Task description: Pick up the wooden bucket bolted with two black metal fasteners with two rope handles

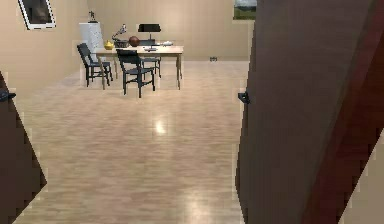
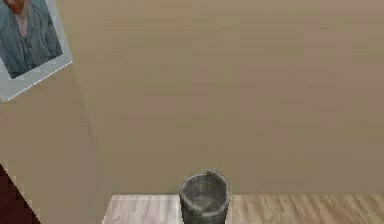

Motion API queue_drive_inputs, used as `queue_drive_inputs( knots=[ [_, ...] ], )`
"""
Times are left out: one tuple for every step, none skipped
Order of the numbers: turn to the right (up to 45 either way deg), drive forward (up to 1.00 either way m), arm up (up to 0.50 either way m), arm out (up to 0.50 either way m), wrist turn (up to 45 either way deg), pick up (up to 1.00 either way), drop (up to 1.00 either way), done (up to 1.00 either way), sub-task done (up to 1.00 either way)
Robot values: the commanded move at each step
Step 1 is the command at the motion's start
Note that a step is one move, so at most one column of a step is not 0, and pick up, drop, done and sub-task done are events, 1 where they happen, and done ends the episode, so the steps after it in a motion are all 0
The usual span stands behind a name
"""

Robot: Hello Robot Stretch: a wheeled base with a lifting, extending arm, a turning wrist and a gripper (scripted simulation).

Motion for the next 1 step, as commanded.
queue_drive_inputs(
  knots=[
    [0.0,0.00,0.18,0.00,0.0,0.00,0.00,0.00,0.00]
  ],
)
